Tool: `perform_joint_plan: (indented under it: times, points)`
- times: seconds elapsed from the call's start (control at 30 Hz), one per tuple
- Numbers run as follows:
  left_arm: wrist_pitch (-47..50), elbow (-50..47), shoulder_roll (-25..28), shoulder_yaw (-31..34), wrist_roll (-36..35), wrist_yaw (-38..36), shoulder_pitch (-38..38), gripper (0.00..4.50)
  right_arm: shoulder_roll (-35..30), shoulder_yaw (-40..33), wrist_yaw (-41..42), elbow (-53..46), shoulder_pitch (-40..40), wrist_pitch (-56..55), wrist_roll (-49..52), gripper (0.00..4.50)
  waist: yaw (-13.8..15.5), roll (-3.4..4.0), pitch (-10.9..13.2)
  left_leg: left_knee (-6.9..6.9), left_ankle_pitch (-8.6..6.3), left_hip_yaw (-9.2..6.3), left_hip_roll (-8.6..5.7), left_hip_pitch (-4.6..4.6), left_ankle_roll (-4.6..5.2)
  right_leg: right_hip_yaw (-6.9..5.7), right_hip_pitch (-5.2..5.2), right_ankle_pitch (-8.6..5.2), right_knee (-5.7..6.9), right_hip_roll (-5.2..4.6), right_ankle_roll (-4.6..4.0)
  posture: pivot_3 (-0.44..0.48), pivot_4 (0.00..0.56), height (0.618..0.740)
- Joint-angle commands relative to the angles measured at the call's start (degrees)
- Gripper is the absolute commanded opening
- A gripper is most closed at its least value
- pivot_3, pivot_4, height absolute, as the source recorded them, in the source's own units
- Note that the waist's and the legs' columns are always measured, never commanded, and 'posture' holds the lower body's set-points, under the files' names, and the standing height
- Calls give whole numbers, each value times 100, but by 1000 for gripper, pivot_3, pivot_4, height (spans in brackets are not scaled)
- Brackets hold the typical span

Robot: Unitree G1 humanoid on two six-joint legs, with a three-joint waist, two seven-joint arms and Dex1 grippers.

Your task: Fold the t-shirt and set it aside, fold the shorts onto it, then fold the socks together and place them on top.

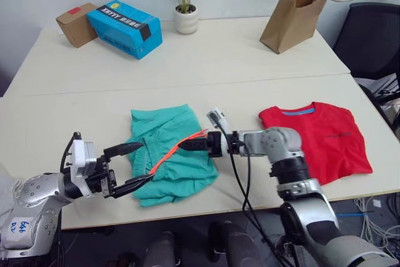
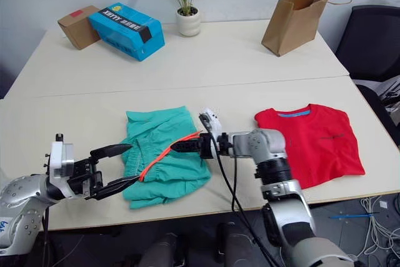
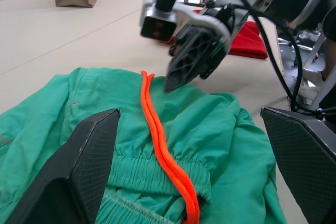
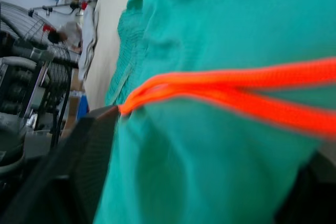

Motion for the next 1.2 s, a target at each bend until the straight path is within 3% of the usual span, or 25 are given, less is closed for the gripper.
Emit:
perform_joint_plan:
  times: [0.03,0.23,0.4,0.57,0.73,0.87,1.07,1.2]
  points:
    - [20,-194,10,199,-128,63,162,4500,-31,25,-139,92,116,-83,-254,2009,3,2,0,0,0,1,0,-1,0,0,0,0,-2,0,0,0,150,740]
    - [49,-199,-93,102,-168,179,67,4500,-778,-276,268,-1251,465,775,378,29,159,2,0,3,-9,0,-3,-7,-4,1,-1,1,-9,-7,1,0,150,740]
    - [40,-52,-245,-84,-151,232,-273,4500,-2022,-798,787,-2437,599,1804,1255,29,292,19,10,25,-2,-2,-14,-110,40,1,-82,14,-18,-22,21,0,150,740]
    - [-14,149,-379,-312,-55,164,-562,4500,-3718,-1210,1513,-2932,745,2130,1719,29,295,24,13,15,-7,3,-14,-119,45,-4,-93,15,-29,-16,22,0,150,740]
    - [-71,274,-444,-381,-31,142,-615,4500,-5716,-1637,2609,-2755,1494,1527,1606,29,322,25,17,16,-8,10,-12,-118,45,-4,-93,14,-36,-10,23,0,150,740]
    - [125,303,-332,-439,-113,10,-564,4500,-6817,-1860,3579,-2224,2356,518,1139,29,324,26,17,20,-9,11,-12,-113,45,-3,-82,15,-43,-8,26,0,150,740]
    - [219,125,-319,-702,-87,-138,-571,4500,-7349,-1498,4382,-473,3136,-1916,-399,29,323,26,17,22,-9,17,-12,-104,44,2,-73,17,-46,-6,31,0,150,740]
    - [207,164,-330,-750,-67,-126,-682,4500,-6824,-1018,4131,823,2426,-3177,-1237,29,305,27,18,24,-4,22,-13,-103,36,4,-74,17,-43,-5,32,0,150,740]
